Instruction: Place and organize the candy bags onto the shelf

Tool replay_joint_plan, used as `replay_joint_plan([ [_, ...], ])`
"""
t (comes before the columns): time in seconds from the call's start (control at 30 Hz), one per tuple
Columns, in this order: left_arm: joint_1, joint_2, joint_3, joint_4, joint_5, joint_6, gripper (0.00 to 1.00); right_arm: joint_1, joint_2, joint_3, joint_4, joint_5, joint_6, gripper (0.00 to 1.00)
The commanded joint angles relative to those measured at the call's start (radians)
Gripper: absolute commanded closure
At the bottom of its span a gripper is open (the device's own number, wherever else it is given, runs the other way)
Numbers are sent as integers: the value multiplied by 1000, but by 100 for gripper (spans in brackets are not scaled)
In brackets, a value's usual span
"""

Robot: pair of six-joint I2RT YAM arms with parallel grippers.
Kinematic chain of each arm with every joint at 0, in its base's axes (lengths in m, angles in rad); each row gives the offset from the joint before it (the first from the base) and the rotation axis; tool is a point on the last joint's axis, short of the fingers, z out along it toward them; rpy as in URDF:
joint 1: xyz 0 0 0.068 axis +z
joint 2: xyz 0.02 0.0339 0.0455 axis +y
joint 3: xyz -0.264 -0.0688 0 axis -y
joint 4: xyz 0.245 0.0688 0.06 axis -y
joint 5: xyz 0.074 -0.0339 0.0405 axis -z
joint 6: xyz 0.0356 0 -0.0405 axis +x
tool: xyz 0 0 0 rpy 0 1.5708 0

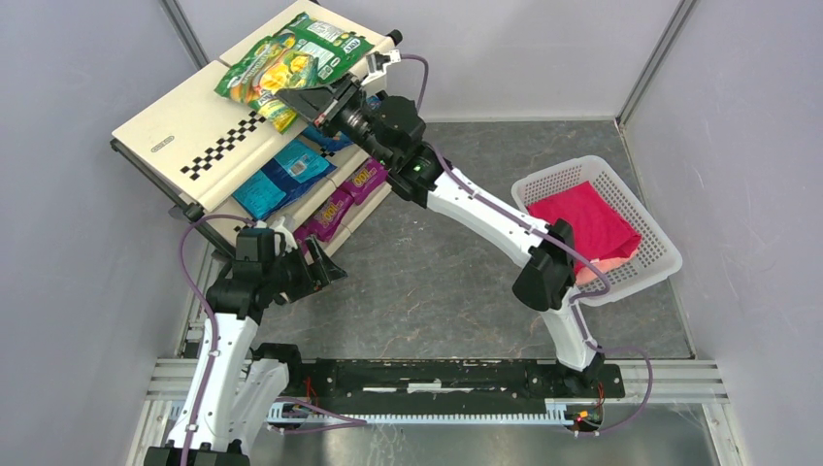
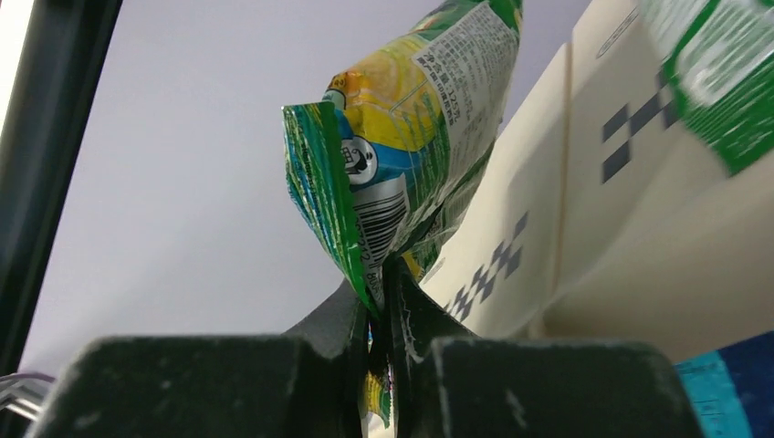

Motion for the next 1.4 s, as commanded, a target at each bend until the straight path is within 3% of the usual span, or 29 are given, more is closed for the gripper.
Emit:
replay_joint_plan([
  [0.0,7,-3,-4,26,-12,28,18,37,19,106,82,14,91,97],
  [0.27,8,-12,-3,27,-11,28,18,30,-74,36,-23,27,-56,43],
  [0.47,8,-8,-4,29,-4,31,18,16,-190,-109,-78,12,-155,29],
  [0.6,8,-9,-5,31,-1,31,18,16,-251,-208,-60,1,-171,30],
  [0.73,9,-8,-5,32,4,34,18,23,-258,-229,-69,-16,-173,37],
  [0.87,9,-9,-5,33,6,34,17,41,-267,-255,-71,-3,-200,38],
  [0.97,11,-6,-5,34,9,36,17,58,-254,-252,-67,66,-212,69],
  [1.03,12,-5,-5,36,13,39,17,74,-224,-223,-22,124,-239,74],
  [1.2,18,0,-5,35,17,41,17,124,-50,46,-58,326,-344,75],
  [1.3,19,-3,-6,31,22,49,17,130,-25,102,-106,322,-376,65],
  [1.37,18,-14,-8,30,20,47,17,144,-89,19,-114,355,-443,54],
])
